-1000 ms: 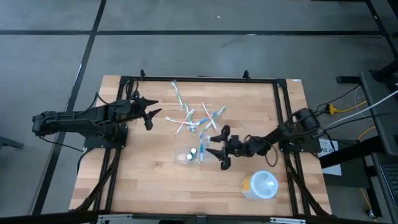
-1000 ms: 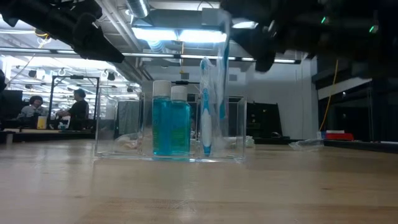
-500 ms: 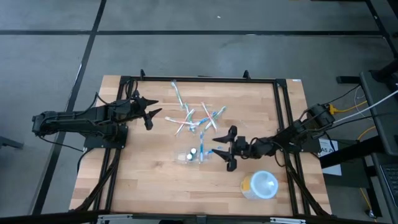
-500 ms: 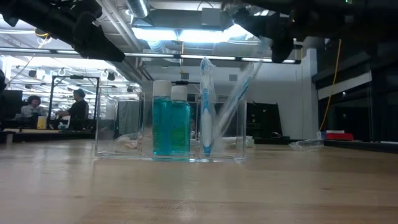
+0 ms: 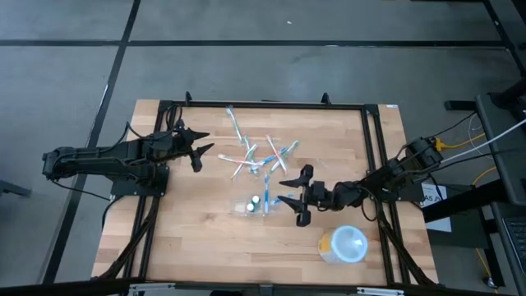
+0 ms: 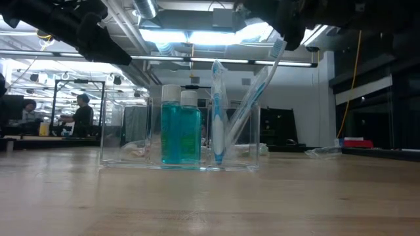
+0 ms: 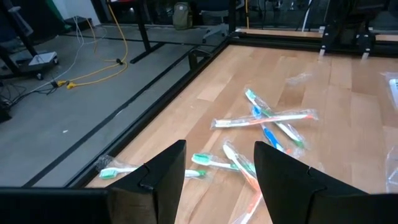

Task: Pick & Place toothbrushing station
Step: Put the blue toothbrush into the transparent organizer

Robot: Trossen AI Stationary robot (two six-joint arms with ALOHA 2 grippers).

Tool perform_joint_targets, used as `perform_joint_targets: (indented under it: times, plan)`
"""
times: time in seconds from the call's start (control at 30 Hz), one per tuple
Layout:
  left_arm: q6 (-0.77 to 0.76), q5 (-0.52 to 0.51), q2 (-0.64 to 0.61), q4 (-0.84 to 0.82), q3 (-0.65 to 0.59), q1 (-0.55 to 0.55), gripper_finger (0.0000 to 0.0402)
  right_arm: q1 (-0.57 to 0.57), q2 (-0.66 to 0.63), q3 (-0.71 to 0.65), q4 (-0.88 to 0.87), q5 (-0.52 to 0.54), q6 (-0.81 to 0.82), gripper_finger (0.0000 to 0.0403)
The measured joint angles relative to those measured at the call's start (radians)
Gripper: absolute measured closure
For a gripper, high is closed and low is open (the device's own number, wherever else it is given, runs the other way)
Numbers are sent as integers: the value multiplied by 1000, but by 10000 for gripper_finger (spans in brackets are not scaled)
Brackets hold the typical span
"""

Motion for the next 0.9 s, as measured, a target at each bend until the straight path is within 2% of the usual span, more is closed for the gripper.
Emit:
perform_joint_targets:
  times: [0.13,0.27,0.37,0.43,0.63,0.7,0.83,0.9]
  plan:
    - [-7,-22,0,-1,0,0,217,0,-36,0,7,3,-38,195]
    - [-93,-167,0,-21,0,1,217,3,-104,0,-46,8,-43,197]
    - [-157,-242,0,-30,0,2,217,3,-173,0,-193,48,-4,197]
    - [-180,-236,7,-30,0,2,217,3,-219,0,-299,49,46,197]
    - [-151,-120,46,-27,0,1,217,20,-313,0,-546,-3,171,197]
    - [-149,-94,60,-17,0,1,217,21,-340,1,-640,40,197,197]
    - [-149,-66,88,52,0,1,217,-13,-424,1,-896,192,318,197]
    - [-147,-44,100,85,0,1,217,-45,-477,0,-1017,212,380,197]
